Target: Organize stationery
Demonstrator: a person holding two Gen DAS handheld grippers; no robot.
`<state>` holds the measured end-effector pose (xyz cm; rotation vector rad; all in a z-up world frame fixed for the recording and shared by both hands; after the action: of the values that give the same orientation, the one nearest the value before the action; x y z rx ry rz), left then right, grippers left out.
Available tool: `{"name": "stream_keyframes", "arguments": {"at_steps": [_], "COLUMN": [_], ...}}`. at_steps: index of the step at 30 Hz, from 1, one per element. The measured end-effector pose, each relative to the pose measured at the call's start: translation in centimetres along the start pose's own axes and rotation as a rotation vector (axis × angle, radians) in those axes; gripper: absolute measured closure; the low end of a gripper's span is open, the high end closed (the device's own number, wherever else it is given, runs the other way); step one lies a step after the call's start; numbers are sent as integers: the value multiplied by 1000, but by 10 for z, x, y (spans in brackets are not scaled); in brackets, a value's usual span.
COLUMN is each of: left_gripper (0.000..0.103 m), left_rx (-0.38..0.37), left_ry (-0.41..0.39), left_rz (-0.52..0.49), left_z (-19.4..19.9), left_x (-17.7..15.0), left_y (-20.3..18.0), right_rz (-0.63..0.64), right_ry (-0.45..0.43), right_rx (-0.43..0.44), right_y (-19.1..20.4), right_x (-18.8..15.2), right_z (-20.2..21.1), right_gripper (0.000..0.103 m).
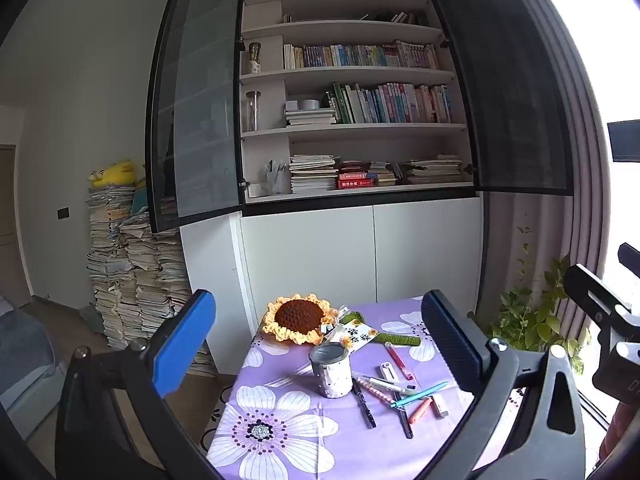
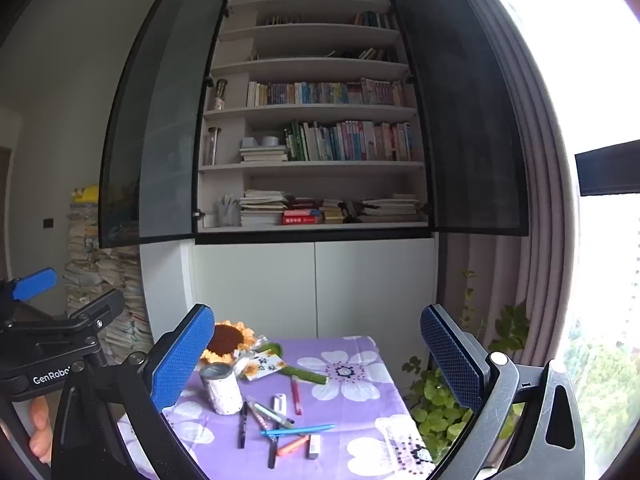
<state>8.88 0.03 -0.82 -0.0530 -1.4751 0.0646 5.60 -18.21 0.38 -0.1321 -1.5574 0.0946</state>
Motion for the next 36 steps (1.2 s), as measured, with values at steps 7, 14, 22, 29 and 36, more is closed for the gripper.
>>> {"name": "stream_keyframes", "arguments": {"at_steps": [7,14,22,29,36], "left_gripper": [1,1,1,1,1], "left_rx": [5,-3,-10,-9,-1], "left_ry": [12,63,74,90,115], "left_rz": [-2,2,10,3,15], "left_z": [-3,-16,-15,-16,-21], "left_x": [-5,-10,-15,-17,-20], "left_y": [-1,2,2,1,6], "right_rz": [4,6,4,0,0], "right_ry": [13,36,48,71,122], "right_rx": [0,8,11,12,8], "right_y": [-2,2,3,1,3], "right_x": [-4,-9,-9,-15,-24], "right_z": [-3,-6,-8,-12,-18], "right_gripper": [0,0,0,0,0]}}
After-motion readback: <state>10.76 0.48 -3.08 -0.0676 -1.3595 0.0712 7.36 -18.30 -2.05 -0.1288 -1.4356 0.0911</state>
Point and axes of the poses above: each gripper's, at about its wrist camera, not at the fingertips, and z roughly against the way its jaws point, y to its left, x to its top, the point moved 9 cm from there along -z, roughly the way its jaws point, and after that the axes turned 9 degrees about z, right-handed, at the moved point
